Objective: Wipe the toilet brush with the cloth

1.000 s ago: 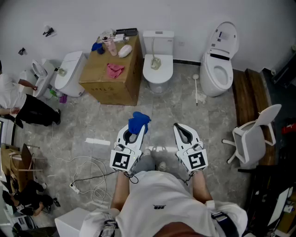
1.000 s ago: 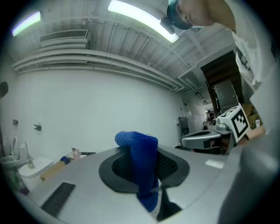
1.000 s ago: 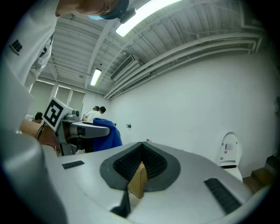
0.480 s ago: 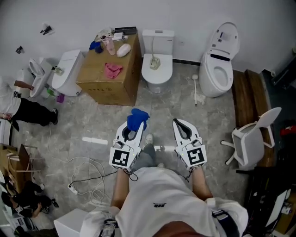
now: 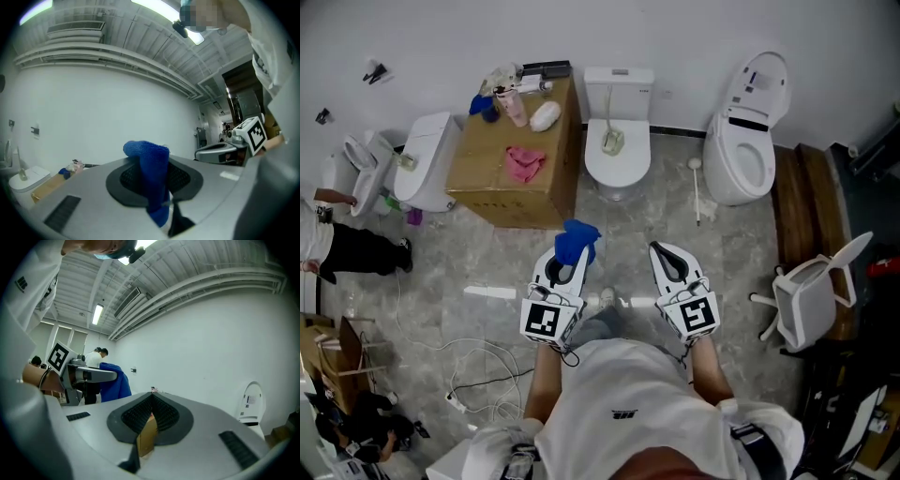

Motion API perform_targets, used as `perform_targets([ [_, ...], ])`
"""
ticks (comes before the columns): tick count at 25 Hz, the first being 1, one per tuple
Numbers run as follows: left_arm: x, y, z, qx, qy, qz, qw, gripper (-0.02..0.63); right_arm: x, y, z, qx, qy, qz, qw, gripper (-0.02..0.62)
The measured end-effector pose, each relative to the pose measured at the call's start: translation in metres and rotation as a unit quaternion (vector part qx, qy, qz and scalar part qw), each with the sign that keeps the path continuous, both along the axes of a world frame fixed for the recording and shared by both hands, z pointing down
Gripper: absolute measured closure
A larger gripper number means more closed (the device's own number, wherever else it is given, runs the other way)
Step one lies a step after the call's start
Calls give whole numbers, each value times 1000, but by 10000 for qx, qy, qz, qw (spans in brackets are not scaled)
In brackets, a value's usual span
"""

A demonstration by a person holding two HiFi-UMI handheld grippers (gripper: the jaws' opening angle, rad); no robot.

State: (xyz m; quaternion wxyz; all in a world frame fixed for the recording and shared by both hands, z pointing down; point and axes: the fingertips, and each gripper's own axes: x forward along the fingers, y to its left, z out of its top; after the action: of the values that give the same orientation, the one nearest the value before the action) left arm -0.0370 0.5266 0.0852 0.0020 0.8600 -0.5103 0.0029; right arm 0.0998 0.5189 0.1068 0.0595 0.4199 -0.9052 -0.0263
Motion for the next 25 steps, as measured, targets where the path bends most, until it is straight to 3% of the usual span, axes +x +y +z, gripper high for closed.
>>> perform_targets([
  [11,-43,-100,7,-133,135,189,9996,515,-45,-99,-4,2,71,127,9999,600],
  [25,-56,-174,24,-209,152,393,9989,515,-71,-161,6,-85,181,203,9996,600],
])
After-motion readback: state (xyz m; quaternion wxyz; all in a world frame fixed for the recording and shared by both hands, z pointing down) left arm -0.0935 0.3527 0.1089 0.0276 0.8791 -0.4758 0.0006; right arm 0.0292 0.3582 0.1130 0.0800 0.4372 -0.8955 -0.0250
